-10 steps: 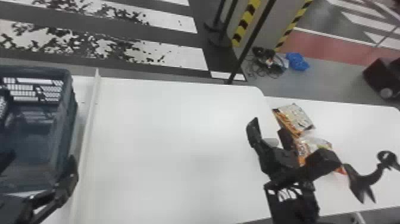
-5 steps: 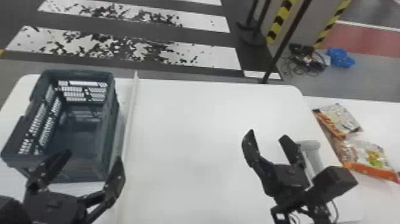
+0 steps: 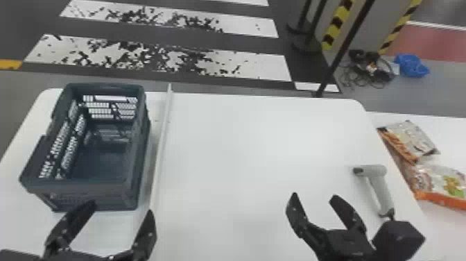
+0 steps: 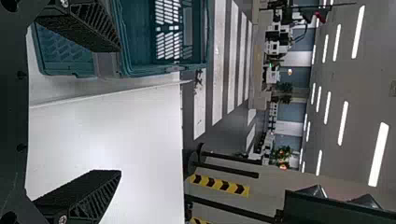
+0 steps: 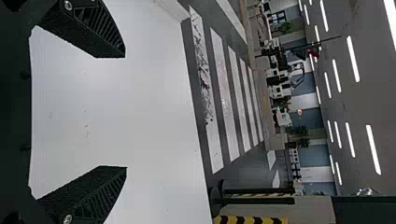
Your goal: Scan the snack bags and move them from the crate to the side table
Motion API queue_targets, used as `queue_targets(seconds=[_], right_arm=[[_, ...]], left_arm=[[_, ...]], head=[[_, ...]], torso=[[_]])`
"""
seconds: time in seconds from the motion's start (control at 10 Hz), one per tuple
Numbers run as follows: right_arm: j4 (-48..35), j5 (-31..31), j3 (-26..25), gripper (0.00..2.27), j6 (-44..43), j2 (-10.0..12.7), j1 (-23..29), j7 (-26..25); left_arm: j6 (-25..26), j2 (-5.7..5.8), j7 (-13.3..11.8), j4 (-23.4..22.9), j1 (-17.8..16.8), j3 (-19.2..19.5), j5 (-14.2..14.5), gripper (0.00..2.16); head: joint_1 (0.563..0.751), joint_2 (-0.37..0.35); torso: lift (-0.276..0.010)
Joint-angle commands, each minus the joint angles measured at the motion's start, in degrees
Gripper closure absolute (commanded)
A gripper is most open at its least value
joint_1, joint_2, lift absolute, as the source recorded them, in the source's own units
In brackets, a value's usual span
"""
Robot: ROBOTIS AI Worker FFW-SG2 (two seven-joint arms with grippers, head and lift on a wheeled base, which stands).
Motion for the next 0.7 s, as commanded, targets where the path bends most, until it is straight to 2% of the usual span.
queue_targets(seconds=[0.0, 0.2, 0.3, 0.6], right_arm=[[-2.02, -0.4, -1.3, 0.08, 0.08, -1.17, 2.95, 0.0], [-3.07, -1.8, -2.53, 0.09, -0.8, -3.36, 6.29, 0.0], [-3.07, -2.77, -2.97, 0.09, -1.68, -3.63, 6.91, 0.0], [-3.25, -2.86, -2.88, 0.09, -2.91, -3.1, 7.17, 0.0]], left_arm=[[-0.69, 0.44, 0.23, -0.07, 1.61, -0.08, 0.42, 0.06], [-2.28, 0.53, 1.29, -0.07, 3.02, -0.34, 0.42, 0.06], [-4.74, 0.53, 1.9, -0.51, 4.07, -0.34, 0.42, 0.06], [-5.09, 0.71, 2.25, -0.69, 3.99, -0.34, 0.33, 0.06]], head=[[0.695, -0.163], [0.695, -0.184], [0.695, -0.196], [0.695, -0.213]], torso=[[-0.087], [-0.087], [-0.087], [-0.087]])
